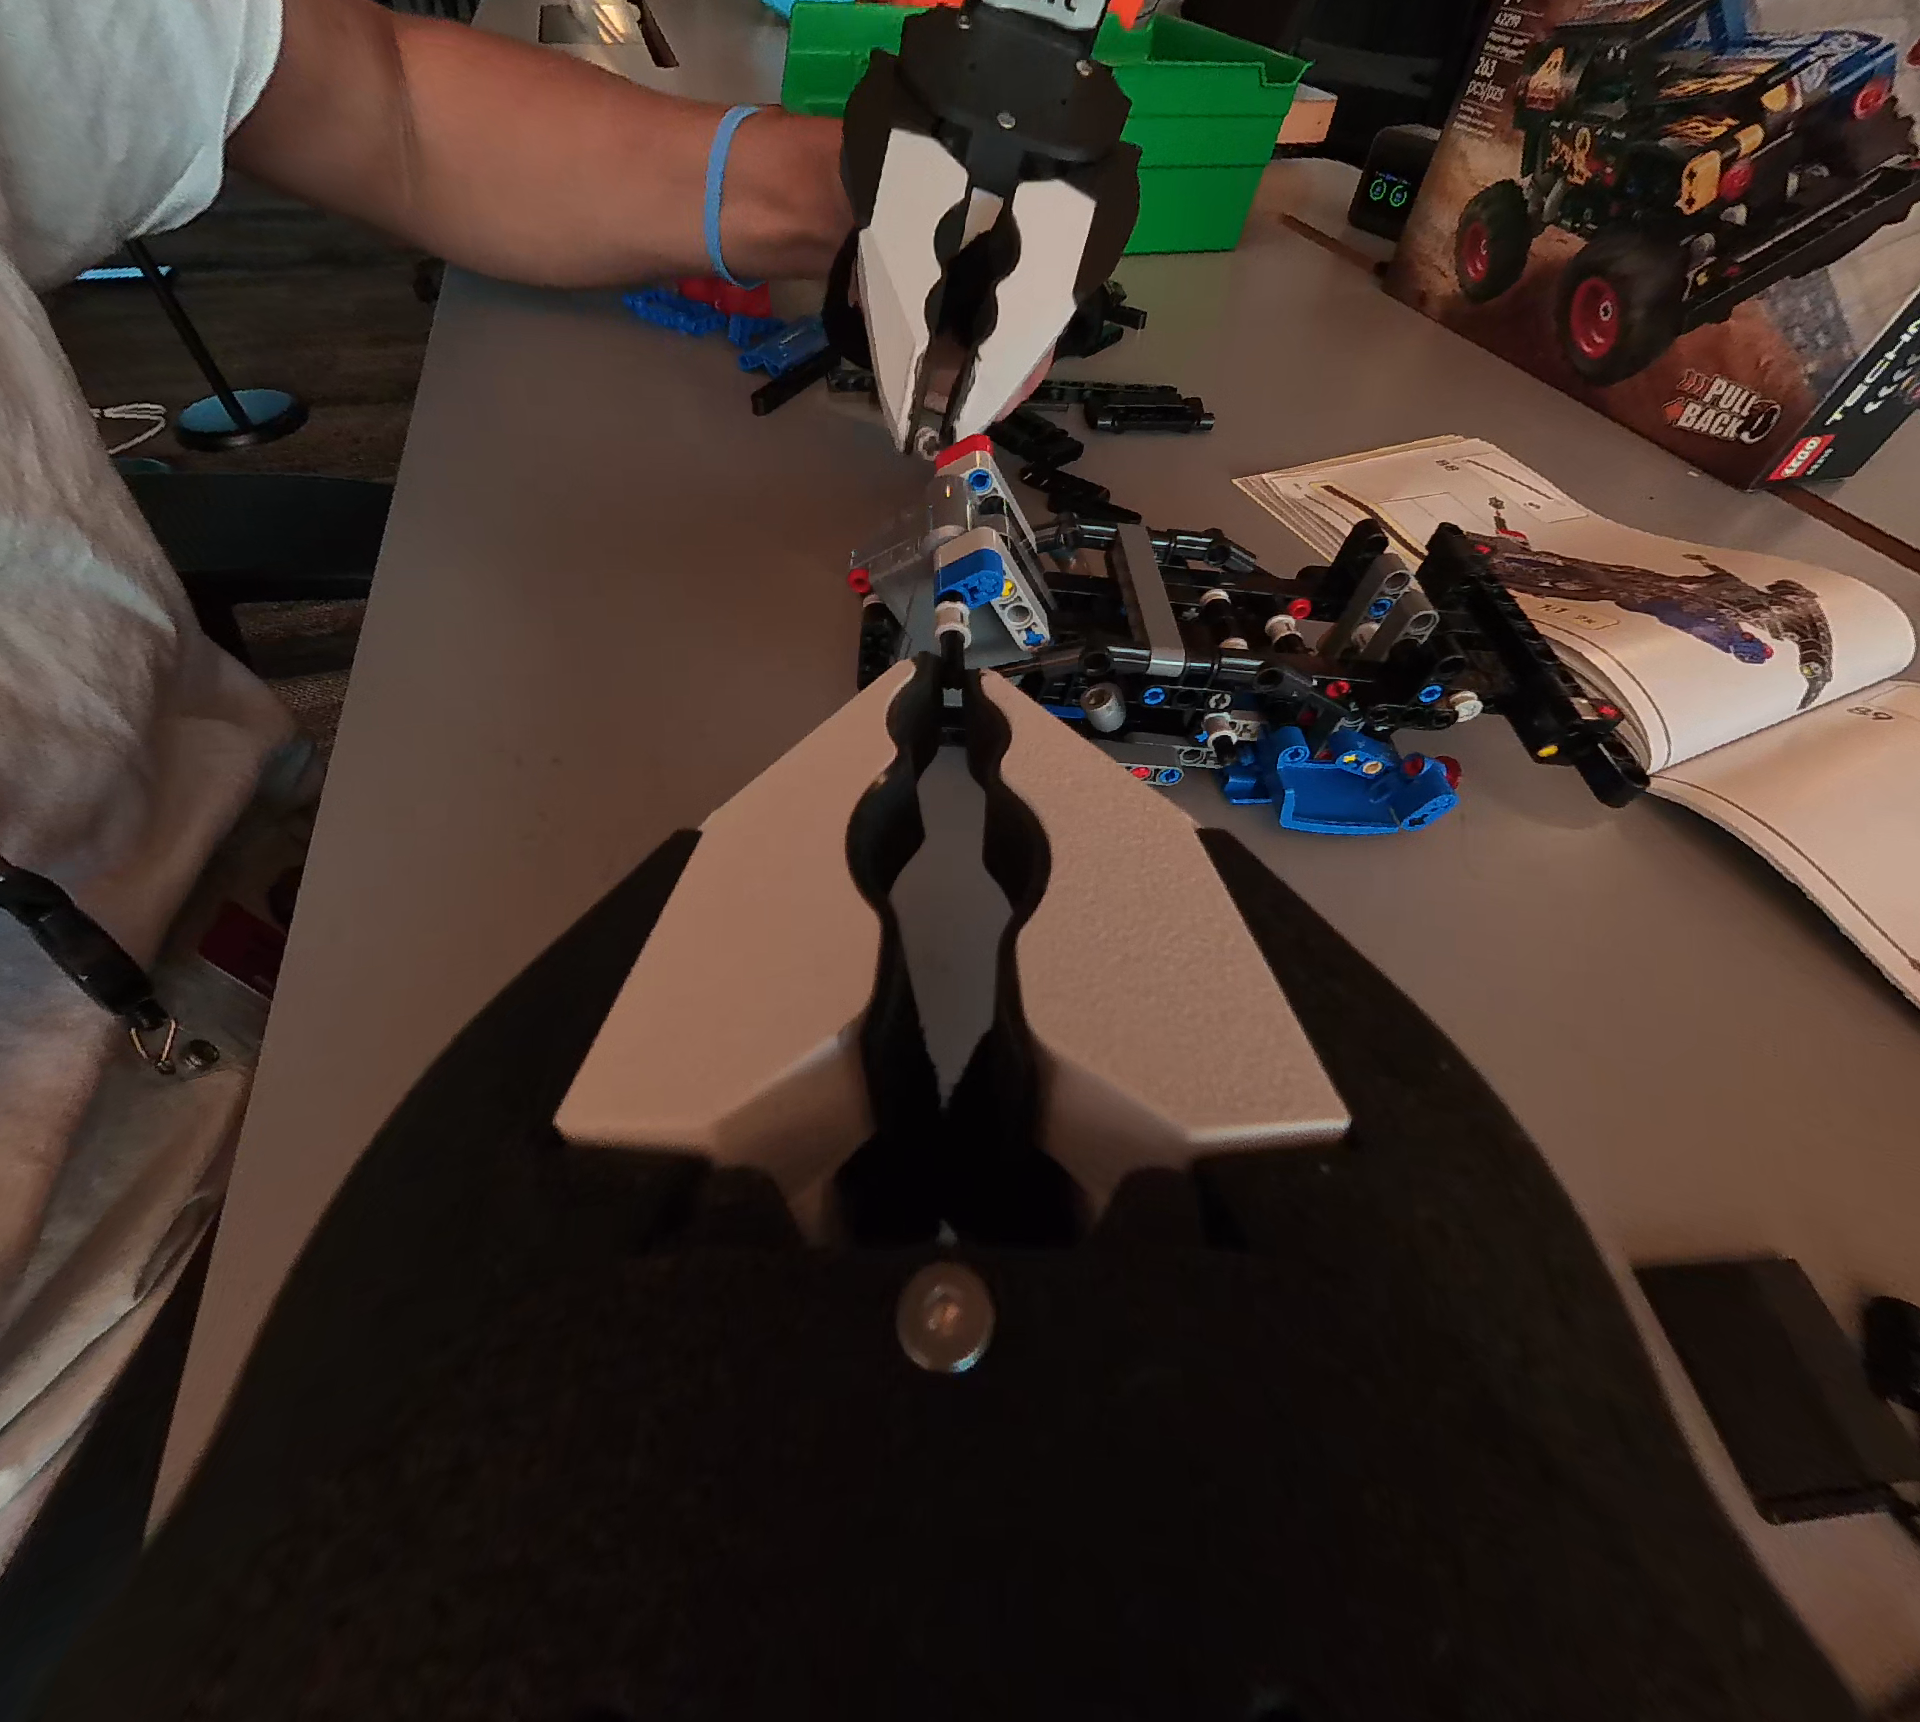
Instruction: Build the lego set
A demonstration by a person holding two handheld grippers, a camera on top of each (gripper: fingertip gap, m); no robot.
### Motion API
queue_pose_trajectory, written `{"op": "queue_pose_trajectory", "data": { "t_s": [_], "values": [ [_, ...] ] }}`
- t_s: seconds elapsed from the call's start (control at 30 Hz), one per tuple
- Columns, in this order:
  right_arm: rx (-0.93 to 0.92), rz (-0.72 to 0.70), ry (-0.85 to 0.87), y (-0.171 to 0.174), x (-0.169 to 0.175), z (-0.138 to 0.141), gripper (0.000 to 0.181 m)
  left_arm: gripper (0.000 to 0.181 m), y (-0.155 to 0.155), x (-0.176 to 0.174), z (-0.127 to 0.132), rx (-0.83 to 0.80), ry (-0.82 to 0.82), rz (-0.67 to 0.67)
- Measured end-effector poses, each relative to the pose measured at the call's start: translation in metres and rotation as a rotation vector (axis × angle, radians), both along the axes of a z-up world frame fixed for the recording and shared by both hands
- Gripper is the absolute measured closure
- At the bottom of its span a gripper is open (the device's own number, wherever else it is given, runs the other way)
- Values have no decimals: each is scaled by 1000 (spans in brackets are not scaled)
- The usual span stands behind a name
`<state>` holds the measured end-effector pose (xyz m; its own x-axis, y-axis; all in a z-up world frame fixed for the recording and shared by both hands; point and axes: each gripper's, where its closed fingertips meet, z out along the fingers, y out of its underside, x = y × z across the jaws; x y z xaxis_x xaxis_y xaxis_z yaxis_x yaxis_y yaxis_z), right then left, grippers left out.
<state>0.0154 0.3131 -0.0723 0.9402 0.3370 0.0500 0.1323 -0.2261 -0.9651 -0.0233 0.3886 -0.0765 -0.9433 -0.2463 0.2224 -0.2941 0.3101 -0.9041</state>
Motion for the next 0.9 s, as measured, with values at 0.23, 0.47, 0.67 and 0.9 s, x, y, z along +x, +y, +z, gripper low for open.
{"op": "queue_pose_trajectory", "data": {
  "t_s": [0.23, 0.47, 0.67, 0.9],
  "values": [
    [4, 0, 0, 0, 0, 1, 178, 176, 4, 2, 4, -2, -4, -4],
    [4, 0, -2, 1, 0, 1, 178, 176, 3, 2, 2, 0, 6, -14],
    [2, 0, -8, 1, 0, 1, 178, 176, 3, 2, 2, 11, 19, -22],
    [1, 1, -15, 1, 0, 1, 178, 176, 3, 2, 3, -21, 82, -49]
  ]
}}
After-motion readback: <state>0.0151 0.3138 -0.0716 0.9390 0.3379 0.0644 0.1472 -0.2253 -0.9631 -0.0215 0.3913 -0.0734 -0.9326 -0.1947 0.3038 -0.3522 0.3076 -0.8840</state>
